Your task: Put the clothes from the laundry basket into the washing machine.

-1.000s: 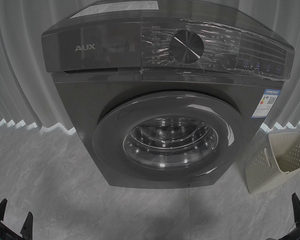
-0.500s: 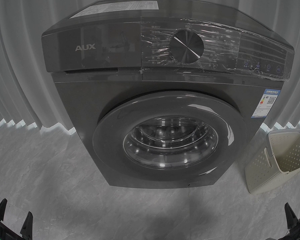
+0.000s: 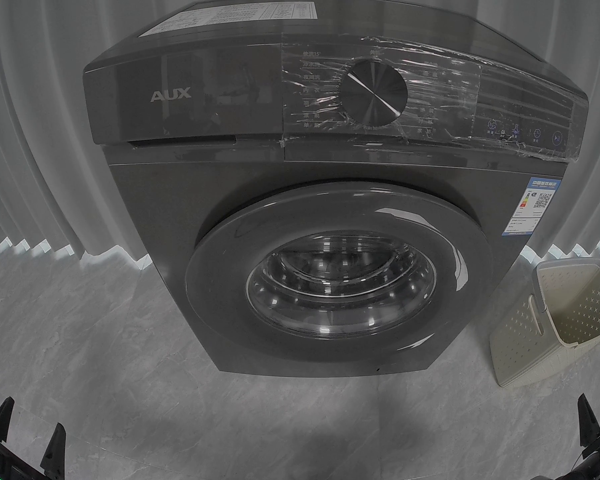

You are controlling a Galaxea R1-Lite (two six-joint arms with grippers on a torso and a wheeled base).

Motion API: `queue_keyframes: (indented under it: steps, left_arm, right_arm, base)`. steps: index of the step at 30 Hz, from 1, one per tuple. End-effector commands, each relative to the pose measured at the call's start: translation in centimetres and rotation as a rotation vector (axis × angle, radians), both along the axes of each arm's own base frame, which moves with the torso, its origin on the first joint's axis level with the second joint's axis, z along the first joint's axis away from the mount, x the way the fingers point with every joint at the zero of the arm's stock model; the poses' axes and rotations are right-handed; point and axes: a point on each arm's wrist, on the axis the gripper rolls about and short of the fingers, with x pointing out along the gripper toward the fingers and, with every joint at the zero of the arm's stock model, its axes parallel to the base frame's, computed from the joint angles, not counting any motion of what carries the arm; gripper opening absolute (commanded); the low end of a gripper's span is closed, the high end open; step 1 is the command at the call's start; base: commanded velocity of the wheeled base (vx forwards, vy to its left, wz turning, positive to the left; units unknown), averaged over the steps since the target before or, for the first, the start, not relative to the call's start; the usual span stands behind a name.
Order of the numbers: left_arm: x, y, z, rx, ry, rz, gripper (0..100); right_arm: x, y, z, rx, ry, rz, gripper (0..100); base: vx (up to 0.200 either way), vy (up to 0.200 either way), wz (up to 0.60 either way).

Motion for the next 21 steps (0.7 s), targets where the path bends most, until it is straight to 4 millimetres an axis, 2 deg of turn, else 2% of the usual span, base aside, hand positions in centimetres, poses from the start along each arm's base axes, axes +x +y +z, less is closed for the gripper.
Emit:
queue_keyframes:
  steps: [1, 21]
  left_arm:
    - [0.01, 0.00, -0.53, 0.002, 0.002, -0.001, 100]
    - [0.01, 0.00, -0.51, -0.001, 0.000, -0.004, 100]
  right_arm:
    - [0.04, 0.03, -0.52, -0.013, 0.007, 0.007, 100]
    - [0.04, 0.02, -0.47, -0.009, 0.002, 0.011, 100]
  base:
    - [0.000, 0.000, 0.00]
    - [0.000, 0.000, 0.00]
